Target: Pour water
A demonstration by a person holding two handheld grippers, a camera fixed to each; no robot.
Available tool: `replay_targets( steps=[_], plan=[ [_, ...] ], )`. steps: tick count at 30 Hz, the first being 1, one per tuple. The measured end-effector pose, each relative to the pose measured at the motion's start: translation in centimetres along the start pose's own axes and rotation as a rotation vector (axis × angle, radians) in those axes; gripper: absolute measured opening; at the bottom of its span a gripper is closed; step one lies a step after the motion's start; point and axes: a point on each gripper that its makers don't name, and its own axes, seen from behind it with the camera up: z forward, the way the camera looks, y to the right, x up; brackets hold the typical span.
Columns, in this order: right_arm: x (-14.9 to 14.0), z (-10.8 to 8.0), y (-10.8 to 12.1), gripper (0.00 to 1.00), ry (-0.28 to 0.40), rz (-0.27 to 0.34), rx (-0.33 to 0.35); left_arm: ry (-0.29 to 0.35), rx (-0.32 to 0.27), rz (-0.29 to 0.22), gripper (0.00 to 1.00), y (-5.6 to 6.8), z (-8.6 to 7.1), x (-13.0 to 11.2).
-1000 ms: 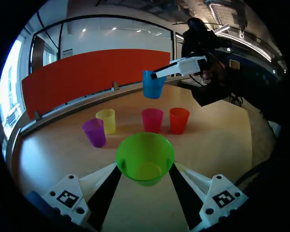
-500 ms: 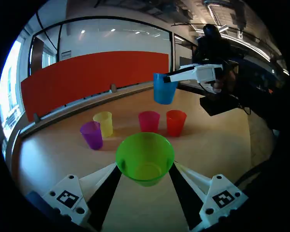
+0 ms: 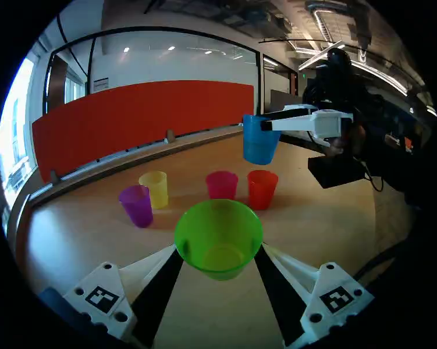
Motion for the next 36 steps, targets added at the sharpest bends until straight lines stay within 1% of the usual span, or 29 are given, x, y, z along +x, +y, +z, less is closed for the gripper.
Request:
replay_targets(
  steps=[6,11,15,29,36],
  plan=[
    [0.3,-0.5,-0.5,0.93,0.063,0.021,-0.021,0.011,-0.001,-0.016,0.83,0.0,-0.1,0.2],
    [0.6,-0.8,-0.5,0.94,0.097,0.042,-0.037,0.015,0.002,-0.02,0.83,0.0,-0.1,0.2],
    [0.7,-1.0,-0.6,0.94,0.119,0.035,-0.047,0.017,0.003,-0.019,0.83,0.1,-0.1,0.2],
    [0.5,-1.4,-1.2,0.94,0.138,-0.032,-0.077,0.019,0.008,-0.007,0.83,0.0,-0.2,0.1],
    [-0.1,-1.4,-1.5,0.93,0.136,-0.017,-0.076,0.032,0.01,0.009,0.83,0.1,-0.2,0.5]
  ],
)
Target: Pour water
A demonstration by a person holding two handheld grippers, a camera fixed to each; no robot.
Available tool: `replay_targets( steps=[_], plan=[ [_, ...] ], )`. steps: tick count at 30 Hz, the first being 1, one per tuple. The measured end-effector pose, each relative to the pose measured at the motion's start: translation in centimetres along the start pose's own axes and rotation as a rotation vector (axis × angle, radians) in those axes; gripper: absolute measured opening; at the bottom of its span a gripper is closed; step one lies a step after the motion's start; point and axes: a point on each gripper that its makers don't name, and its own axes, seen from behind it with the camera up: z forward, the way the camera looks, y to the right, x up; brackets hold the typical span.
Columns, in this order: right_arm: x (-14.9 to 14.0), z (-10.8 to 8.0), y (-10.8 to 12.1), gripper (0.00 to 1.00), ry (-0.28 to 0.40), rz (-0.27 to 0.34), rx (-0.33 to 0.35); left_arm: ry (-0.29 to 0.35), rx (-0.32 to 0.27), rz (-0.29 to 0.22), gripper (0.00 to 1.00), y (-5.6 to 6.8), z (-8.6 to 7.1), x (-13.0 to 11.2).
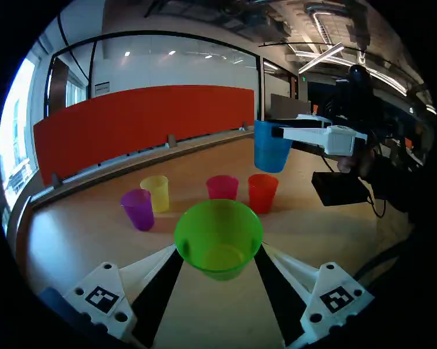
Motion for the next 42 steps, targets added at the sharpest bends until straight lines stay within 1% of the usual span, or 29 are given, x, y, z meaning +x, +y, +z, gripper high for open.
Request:
replay_targets(
  steps=[12,21,36,39,42],
  plan=[
    [-0.8,-0.2,-0.5,0.93,-0.021,-0.004,0.006,0.054,0.029,0.016,0.83,-0.4,-0.4,1.1],
    [-1.6,-0.6,-1.6,0.94,-0.05,-0.006,0.024,0.092,0.033,0.005,0.83,-0.2,-0.6,2.1],
    [-2.8,-0.9,-2.7,0.94,-0.072,0.008,0.042,0.11,0.039,-0.017,0.84,-0.4,-1.2,2.7],
    [-2.9,-0.9,-3.0,0.94,-0.077,0.006,0.048,0.112,0.034,-0.02,0.84,-0.3,-1.2,2.7],
    [-3.0,-0.8,-3.3,0.94,-0.081,-0.001,0.056,0.11,0.018,-0.024,0.84,0.2,-1.2,2.6]
  ],
)
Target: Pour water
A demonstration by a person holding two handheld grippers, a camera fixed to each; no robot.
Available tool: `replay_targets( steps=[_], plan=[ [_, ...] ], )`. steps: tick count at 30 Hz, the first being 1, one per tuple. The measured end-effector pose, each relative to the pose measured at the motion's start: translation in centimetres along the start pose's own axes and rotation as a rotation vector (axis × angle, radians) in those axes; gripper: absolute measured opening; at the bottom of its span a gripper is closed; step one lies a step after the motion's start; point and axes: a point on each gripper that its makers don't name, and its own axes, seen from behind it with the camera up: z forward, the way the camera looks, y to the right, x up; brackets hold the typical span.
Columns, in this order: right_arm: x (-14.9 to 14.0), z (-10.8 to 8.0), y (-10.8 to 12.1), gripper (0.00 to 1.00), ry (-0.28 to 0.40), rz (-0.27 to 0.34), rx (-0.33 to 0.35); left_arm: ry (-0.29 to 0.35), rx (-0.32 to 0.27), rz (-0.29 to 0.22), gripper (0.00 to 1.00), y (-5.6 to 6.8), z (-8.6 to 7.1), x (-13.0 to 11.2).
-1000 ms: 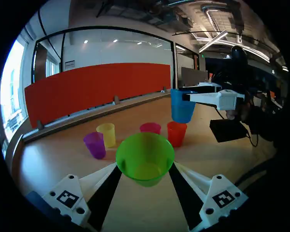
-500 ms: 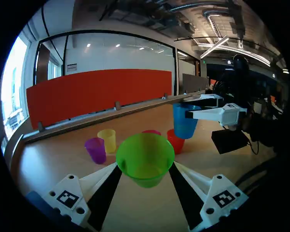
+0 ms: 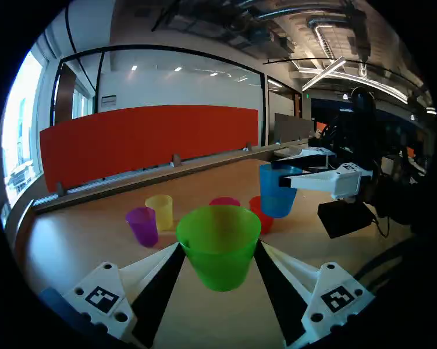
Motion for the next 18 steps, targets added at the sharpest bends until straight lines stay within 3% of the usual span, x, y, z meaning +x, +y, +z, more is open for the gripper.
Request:
replay_targets(
  steps=[6,18],
  plan=[
    [0.1,0.4,-0.8,0.94,-0.007,-0.033,0.015,-0.002,-0.044,-0.009,0.84,1.2,0.0,0.2],
    [1.0,1.0,-2.1,0.94,-0.004,-0.152,0.031,-0.007,-0.058,0.0,0.83,1.9,-0.3,0.0]
  ],
)
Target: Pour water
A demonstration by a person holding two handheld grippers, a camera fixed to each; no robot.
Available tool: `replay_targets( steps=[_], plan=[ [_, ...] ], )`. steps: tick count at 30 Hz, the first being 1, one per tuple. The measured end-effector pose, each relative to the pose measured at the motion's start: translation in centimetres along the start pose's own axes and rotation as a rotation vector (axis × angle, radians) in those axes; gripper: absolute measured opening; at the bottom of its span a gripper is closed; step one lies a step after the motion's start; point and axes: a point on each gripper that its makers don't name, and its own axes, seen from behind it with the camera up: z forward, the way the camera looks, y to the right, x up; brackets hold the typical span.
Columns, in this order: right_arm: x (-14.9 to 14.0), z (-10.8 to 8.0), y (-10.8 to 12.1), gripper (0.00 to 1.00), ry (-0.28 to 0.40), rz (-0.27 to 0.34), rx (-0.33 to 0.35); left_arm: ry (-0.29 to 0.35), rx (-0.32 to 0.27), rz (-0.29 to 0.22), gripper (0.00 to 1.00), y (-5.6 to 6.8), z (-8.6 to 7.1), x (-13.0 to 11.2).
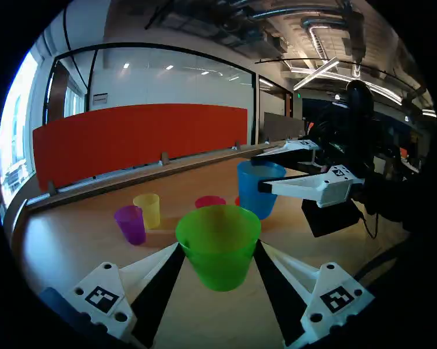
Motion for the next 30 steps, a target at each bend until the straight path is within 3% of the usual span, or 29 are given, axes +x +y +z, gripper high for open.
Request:
replay_targets(
  steps=[30],
  plan=[
    [2.8,2.2,-1.1,0.94,0.034,-0.264,0.039,-0.008,-0.036,0.016,0.83,1.5,0.2,-0.5]
  ],
)
